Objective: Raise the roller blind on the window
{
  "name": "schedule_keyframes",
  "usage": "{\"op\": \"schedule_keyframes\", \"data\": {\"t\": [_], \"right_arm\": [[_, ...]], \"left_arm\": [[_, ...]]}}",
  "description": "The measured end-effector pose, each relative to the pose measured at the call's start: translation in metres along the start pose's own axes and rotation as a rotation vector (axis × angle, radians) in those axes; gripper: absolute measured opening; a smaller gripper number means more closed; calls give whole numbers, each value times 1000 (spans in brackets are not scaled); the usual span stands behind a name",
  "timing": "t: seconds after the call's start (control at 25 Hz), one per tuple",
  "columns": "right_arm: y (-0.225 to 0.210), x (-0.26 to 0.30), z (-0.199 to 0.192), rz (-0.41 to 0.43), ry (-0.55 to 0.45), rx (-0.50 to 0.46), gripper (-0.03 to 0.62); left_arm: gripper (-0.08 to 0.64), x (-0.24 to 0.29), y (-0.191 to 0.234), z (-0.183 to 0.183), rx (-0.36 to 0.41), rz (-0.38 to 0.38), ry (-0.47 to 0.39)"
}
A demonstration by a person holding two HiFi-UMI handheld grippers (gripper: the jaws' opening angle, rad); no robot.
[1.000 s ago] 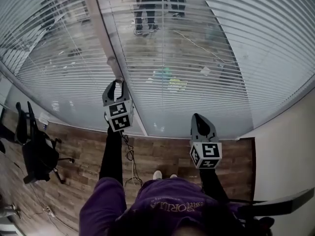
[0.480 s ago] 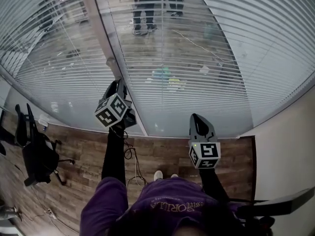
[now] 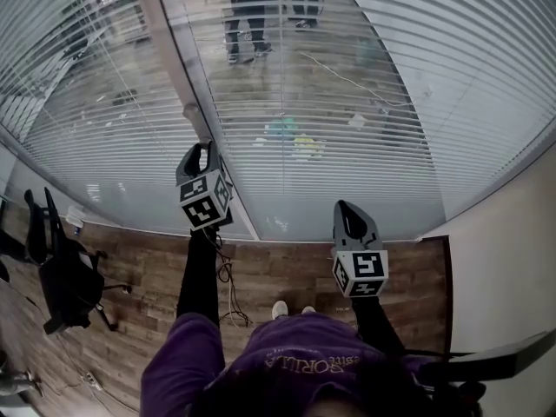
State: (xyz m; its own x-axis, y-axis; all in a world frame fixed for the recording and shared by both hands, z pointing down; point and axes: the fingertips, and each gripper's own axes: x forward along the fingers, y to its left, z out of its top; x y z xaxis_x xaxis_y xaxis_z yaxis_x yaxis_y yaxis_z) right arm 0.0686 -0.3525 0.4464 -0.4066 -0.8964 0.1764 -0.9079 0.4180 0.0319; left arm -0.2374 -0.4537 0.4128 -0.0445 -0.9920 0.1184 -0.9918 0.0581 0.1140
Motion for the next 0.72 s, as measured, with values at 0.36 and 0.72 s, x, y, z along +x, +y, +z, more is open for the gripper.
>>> {"op": "schedule_keyframes", "data": {"t": [0.36,0.72], "right_arm": [[7,1,1,10,1,-10,-2],[7,-3,1,8,1,-10,-2]], "left_arm": [[114,-1,4,1,-478,-80,36],[114,-1,6,-5,-1047,-151,74]]}}
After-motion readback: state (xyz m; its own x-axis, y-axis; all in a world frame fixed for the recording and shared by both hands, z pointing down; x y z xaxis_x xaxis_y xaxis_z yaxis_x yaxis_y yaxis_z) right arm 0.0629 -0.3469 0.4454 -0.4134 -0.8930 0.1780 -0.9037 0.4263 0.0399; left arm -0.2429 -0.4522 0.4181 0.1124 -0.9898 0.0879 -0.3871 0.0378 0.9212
